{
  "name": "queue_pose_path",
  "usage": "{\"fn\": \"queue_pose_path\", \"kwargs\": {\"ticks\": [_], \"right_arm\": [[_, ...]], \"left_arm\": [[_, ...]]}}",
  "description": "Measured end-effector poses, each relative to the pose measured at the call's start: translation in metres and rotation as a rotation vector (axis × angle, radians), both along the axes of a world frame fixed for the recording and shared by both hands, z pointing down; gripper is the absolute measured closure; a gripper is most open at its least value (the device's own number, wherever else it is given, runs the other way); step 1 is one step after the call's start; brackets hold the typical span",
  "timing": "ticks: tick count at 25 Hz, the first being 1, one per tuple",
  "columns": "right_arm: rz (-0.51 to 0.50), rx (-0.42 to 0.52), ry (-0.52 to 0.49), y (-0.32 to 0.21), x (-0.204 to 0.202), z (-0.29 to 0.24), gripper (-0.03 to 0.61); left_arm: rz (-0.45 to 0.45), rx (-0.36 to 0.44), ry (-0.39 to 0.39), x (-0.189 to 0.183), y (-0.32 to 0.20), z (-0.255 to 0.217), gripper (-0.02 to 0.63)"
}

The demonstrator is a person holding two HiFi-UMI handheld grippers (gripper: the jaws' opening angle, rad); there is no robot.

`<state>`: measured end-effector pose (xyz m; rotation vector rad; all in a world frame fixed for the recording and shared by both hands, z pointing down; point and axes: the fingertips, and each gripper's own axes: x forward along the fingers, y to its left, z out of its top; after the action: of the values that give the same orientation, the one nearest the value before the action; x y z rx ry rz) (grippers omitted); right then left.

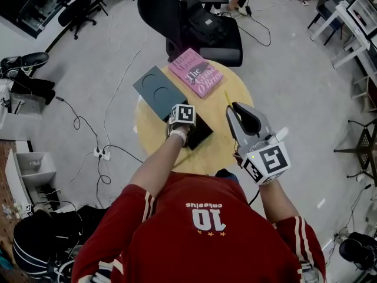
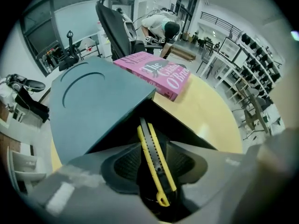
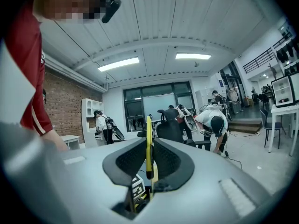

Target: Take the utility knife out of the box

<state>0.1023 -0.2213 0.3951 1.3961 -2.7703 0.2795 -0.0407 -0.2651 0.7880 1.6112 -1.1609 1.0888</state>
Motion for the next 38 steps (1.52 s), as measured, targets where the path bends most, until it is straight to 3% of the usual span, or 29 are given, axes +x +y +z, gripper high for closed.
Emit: {"fn": "queue_pose_path", "kwargs": {"ticks": [4, 20, 28, 36, 38], "right_arm": [[0.016, 0.000, -0.002, 0.003, 0.006, 0.000, 0.529], [0.010, 0.026, -0.011, 0.010, 0.004, -0.007, 0.529], [-0.005, 0.053, -0.014, 0.016, -0.006, -0.015, 0.529], [-0.019, 0.072, -0.020, 0.028, -0.018, -0.021, 0.529], [-0.022, 0.073, -0.024, 0.032, -0.020, -0.021, 0.529]], "left_arm": [[0.028, -0.022, -0.027, 0.000, 0.002, 0.001, 0.465], [-0.013, -0.013, 0.062, 0.000, 0.017, -0.027, 0.480], [-0.013, 0.099, 0.106, -0.001, 0.011, -0.049, 0.483], [0.025, 0.151, 0.121, -0.004, 0.028, -0.073, 0.486], [0.034, 0.213, 0.127, -0.003, 0.024, -0.084, 0.486]]}}
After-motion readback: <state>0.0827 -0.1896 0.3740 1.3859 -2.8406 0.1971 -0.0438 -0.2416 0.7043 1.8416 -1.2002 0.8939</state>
